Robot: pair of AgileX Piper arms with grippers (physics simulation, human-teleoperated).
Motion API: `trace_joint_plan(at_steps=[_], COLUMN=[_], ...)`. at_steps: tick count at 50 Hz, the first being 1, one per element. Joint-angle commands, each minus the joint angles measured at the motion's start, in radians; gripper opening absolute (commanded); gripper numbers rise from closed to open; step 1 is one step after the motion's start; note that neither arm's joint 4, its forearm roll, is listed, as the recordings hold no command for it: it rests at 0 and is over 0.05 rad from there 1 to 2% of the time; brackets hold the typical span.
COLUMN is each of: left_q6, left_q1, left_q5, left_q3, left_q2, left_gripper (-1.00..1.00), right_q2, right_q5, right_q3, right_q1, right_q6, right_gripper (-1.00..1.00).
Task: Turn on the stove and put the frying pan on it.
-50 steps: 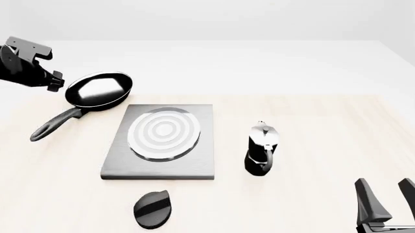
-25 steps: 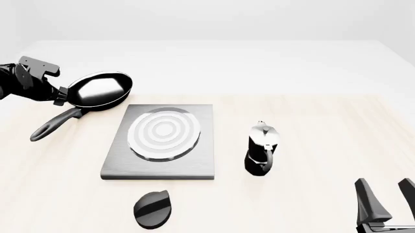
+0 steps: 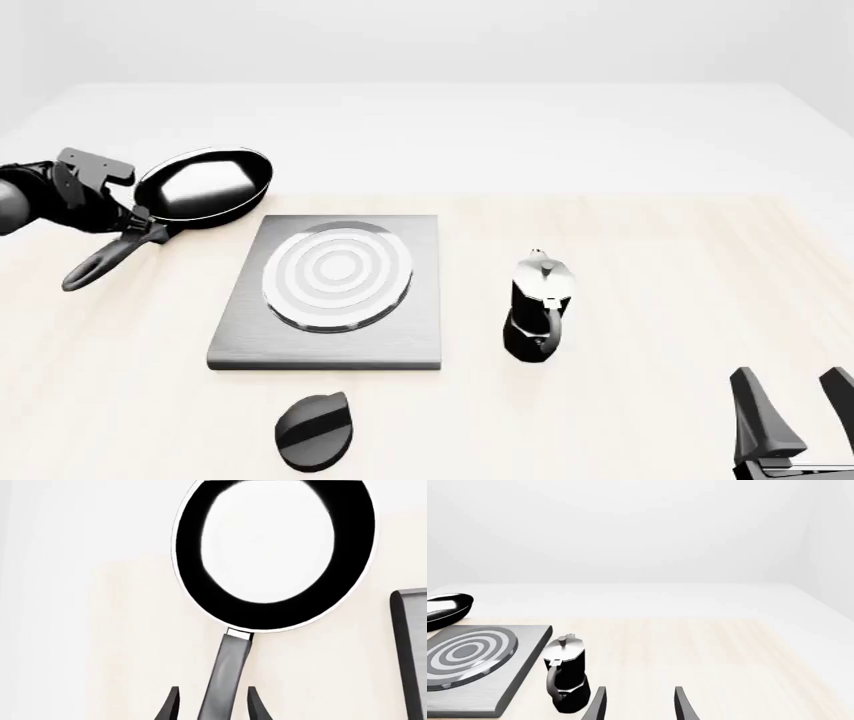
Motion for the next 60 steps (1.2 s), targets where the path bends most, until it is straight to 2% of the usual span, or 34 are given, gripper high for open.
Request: trace_joint_plan(at_steps=[1, 36, 37, 60], left_q6=[0.011, 0.036, 0.035, 0.008], left_q1=[0.012, 0.046, 0.044, 0.003], left_q5=[-0.033, -0.128, -0.126, -0.097], left_q3=[0.006, 0.100, 0.103, 0.113], left_q2=[0.057, 0.133, 0.128, 0.056], left_gripper=[1.00, 1.00, -1.00, -1.00], right_q2=[0.000, 0.000, 0.000, 0.000], right_q5=[0.000, 0.000, 0.000, 0.000], right_q3=[0.000, 0.000, 0.000, 0.000], right_q1=[0.000, 0.000, 0.000, 0.000], right_q6=[0.000, 0.000, 0.000, 0.000], right_gripper=[1.00, 1.00, 1.00, 1.00])
